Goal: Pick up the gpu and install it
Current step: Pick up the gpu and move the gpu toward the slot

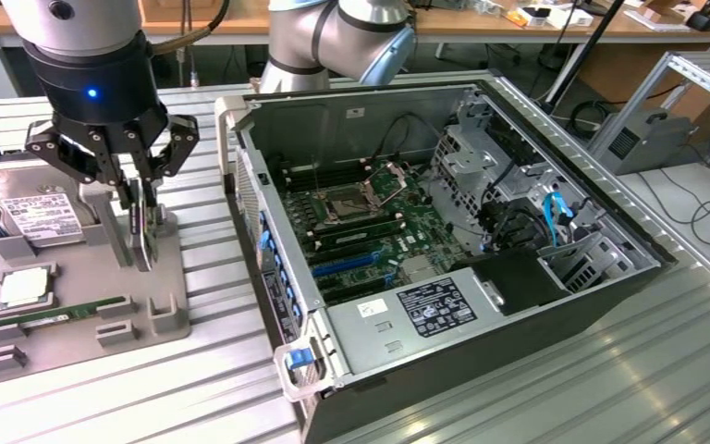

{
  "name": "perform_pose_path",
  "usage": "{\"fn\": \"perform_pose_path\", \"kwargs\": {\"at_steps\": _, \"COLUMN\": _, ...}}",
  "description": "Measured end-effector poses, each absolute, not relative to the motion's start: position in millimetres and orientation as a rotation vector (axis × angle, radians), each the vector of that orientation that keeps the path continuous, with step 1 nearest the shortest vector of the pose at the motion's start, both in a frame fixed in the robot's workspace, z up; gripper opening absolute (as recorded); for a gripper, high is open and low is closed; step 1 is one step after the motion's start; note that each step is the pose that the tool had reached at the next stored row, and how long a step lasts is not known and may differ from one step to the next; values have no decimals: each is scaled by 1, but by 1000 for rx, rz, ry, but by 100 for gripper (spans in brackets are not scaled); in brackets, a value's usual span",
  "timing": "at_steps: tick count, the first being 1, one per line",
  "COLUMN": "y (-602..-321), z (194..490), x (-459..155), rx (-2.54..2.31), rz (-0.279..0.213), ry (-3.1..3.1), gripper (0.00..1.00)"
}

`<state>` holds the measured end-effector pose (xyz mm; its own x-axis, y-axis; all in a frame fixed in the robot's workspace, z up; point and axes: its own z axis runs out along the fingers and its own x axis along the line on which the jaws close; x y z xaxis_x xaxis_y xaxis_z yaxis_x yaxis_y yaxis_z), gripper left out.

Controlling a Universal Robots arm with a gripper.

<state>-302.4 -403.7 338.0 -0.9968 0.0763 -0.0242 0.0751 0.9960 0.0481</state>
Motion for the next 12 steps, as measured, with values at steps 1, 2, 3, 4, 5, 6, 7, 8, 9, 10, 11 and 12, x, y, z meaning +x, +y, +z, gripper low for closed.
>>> {"fn": "perform_pose_path", "kwargs": {"at_steps": 1, "y": -404, "z": 339, "x": -302, "rx": 118, "rz": 74, "ry": 3112, "gripper": 27}}
{"fn": "perform_pose_path", "kwargs": {"at_steps": 2, "y": -404, "z": 340, "x": -302, "rx": 118, "rz": 74, "ry": 3112, "gripper": 27}}
{"fn": "perform_pose_path", "kwargs": {"at_steps": 3, "y": -404, "z": 341, "x": -302, "rx": 118, "rz": 74, "ry": 3112, "gripper": 27}}
{"fn": "perform_pose_path", "kwargs": {"at_steps": 4, "y": -404, "z": 342, "x": -302, "rx": 118, "rz": 74, "ry": 3112, "gripper": 27}}
{"fn": "perform_pose_path", "kwargs": {"at_steps": 5, "y": -404, "z": 342, "x": -302, "rx": 118, "rz": 74, "ry": 3112, "gripper": 27}}
{"fn": "perform_pose_path", "kwargs": {"at_steps": 6, "y": -404, "z": 343, "x": -302, "rx": 118, "rz": 74, "ry": 3113, "gripper": 27}}
{"fn": "perform_pose_path", "kwargs": {"at_steps": 7, "y": -404, "z": 344, "x": -302, "rx": 118, "rz": 75, "ry": 3113, "gripper": 27}}
{"fn": "perform_pose_path", "kwargs": {"at_steps": 8, "y": -404, "z": 345, "x": -302, "rx": 118, "rz": 75, "ry": 3113, "gripper": 27}}
{"fn": "perform_pose_path", "kwargs": {"at_steps": 9, "y": -404, "z": 346, "x": -302, "rx": 118, "rz": 75, "ry": 3112, "gripper": 27}}
{"fn": "perform_pose_path", "kwargs": {"at_steps": 10, "y": -404, "z": 347, "x": -302, "rx": 118, "rz": 76, "ry": 3112, "gripper": 27}}
{"fn": "perform_pose_path", "kwargs": {"at_steps": 11, "y": -404, "z": 347, "x": -302, "rx": 118, "rz": 77, "ry": 3112, "gripper": 27}}
{"fn": "perform_pose_path", "kwargs": {"at_steps": 12, "y": -404, "z": 348, "x": -302, "rx": 118, "rz": 78, "ry": 3112, "gripper": 27}}
